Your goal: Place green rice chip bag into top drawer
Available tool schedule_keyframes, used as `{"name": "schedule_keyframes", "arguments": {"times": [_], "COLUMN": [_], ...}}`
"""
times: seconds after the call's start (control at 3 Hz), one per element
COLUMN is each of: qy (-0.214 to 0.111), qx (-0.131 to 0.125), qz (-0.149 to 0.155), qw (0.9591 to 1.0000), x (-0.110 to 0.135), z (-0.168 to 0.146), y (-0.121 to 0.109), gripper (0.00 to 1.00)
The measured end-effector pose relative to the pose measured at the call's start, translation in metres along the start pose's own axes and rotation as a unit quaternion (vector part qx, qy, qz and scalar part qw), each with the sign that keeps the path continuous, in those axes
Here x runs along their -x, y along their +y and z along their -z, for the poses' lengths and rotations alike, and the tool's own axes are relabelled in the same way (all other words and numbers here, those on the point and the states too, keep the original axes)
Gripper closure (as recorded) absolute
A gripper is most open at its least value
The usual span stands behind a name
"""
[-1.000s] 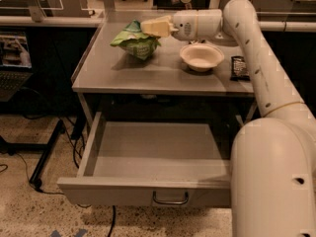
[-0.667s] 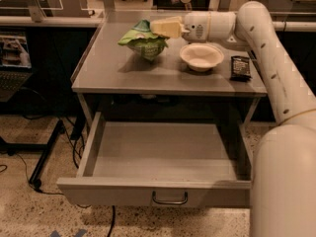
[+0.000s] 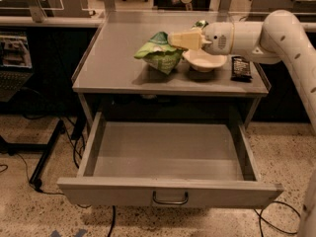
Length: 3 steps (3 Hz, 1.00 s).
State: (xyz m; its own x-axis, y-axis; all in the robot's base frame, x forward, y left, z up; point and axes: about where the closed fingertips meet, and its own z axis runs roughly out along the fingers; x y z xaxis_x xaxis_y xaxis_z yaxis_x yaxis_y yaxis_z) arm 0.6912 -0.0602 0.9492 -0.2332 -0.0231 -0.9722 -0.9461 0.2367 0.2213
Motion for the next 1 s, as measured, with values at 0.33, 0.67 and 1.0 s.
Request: {"name": "schedule_keyframes", "arguments": {"times": [0.33,0.67,1.0], "qy": [0.020,0.023,0.019], "qx": [-0.015,-0.033,-0.040], "qz": [-0.026,-0.053,-0.073], "qw": [0.9993,0.9978,0.9963], "x": [-0.013,-0.021,-0.030], "z": [0.020,0.044,0.058], "y": [0.017,0.044,0.063], "gripper": [1.00,1.00,1.00]}}
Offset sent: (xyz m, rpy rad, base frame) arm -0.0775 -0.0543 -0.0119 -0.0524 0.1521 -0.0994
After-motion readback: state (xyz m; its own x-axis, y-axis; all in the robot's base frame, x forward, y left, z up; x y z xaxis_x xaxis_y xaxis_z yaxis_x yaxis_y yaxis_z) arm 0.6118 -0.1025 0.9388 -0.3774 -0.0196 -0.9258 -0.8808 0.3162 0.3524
